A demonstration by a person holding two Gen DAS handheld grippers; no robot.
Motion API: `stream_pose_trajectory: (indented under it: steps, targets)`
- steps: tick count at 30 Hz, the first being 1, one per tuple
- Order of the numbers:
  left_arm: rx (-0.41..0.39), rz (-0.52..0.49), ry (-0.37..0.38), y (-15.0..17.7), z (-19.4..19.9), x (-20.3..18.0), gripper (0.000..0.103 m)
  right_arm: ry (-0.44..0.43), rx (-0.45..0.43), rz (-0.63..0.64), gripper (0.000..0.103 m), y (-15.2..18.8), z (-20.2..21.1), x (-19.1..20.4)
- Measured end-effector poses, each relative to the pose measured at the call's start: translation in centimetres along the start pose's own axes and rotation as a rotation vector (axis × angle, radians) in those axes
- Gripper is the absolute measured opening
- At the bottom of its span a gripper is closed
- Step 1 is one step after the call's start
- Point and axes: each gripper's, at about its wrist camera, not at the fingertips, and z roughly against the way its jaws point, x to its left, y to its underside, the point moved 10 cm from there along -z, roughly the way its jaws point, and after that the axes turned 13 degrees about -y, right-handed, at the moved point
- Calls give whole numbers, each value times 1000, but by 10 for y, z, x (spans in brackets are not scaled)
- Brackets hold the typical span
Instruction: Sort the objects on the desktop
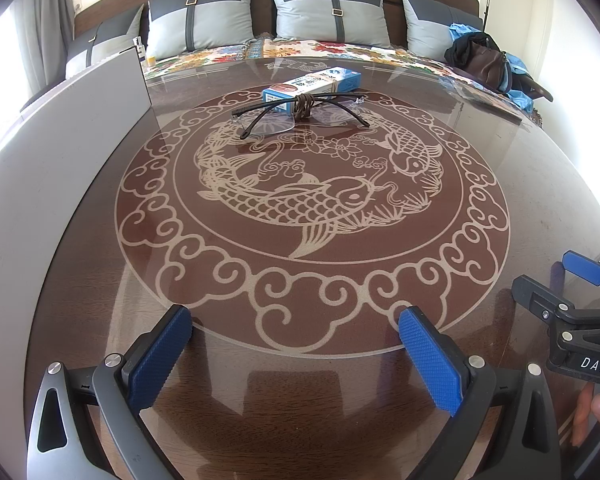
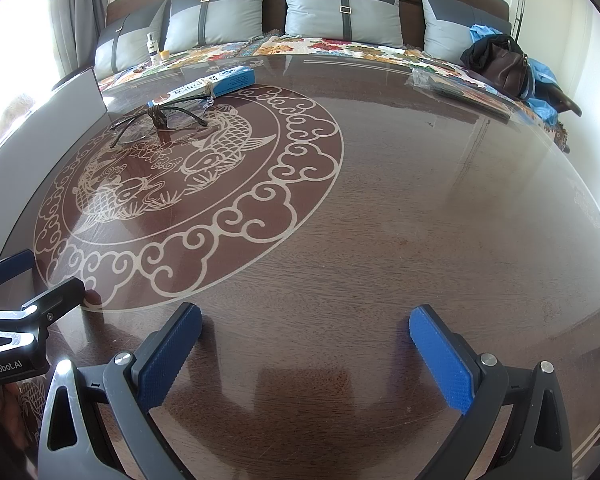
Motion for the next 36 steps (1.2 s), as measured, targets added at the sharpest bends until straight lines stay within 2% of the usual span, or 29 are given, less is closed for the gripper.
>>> stream_pose_trajectory:
  steps: [23, 27, 29, 31, 33, 36]
  targets:
    - [1, -4, -2, 0, -1, -1, 103, -1, 1, 0, 103, 0, 0, 0]
    - [35, -90, 49, -4, -4, -4, 103, -1, 0, 0, 103, 0, 0, 0]
    - [60, -107, 62, -13, -12, 2, 103, -1, 0, 0, 103, 0, 0, 0]
    - [67, -77, 70, -34, -20, 13, 103, -1, 0, 0, 103, 0, 0, 0]
    - [47, -54, 77, -61, -25, 23, 103, -1, 0, 0, 103, 0, 0, 0]
    - [-23, -29, 41, -108, -28, 38, 103, -1, 0, 0, 103, 0, 0, 0]
